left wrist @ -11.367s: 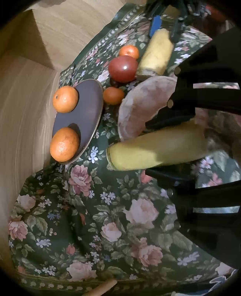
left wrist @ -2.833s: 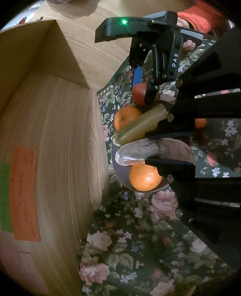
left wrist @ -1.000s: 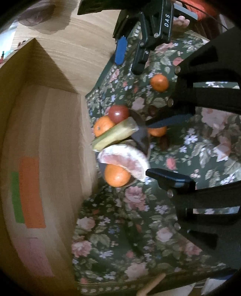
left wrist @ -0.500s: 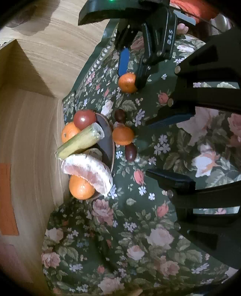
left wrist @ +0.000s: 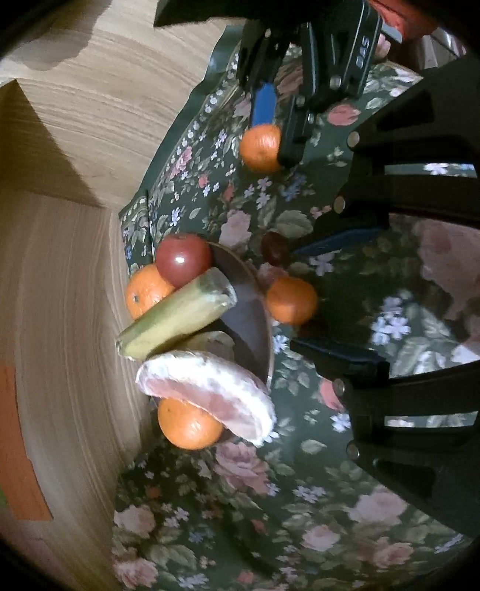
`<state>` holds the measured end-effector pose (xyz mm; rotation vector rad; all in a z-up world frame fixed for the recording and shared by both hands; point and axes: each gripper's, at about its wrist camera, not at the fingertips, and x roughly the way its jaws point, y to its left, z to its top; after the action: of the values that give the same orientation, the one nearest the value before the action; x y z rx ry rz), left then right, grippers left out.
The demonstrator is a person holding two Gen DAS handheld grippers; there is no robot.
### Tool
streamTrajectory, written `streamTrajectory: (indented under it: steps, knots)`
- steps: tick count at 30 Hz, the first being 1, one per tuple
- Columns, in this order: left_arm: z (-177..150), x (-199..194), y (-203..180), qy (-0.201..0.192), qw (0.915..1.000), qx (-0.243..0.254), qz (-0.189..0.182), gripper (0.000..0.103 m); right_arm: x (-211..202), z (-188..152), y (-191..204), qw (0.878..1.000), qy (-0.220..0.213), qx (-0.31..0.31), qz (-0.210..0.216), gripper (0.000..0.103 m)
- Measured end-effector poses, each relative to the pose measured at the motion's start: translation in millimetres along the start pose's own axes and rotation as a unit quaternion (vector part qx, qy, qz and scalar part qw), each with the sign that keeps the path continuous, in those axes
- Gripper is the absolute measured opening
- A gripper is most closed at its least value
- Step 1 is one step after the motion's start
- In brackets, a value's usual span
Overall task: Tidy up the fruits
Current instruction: 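Grasp a small mandarin with the left tool while the right tool grasps another mandarin, then carry both mandarins onto the plate and open both tools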
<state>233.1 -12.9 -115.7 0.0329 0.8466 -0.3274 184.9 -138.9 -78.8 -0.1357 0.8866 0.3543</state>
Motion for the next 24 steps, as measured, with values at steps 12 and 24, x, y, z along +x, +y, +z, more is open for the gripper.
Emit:
streamTrajectory:
  steps: [12, 24]
  knots:
    - [6, 18, -4, 0.004, 0.9998, 0.013, 0.011, 0.031, -7, 8, -11, 1.000, -0.017, 0.007, -0.001, 0.033]
    - [14, -37, 18, -0.051, 0.9987, -0.007, 0.004, 0.031, -9, 38, -3, 0.999, -0.043, -0.006, 0.000, 0.033]
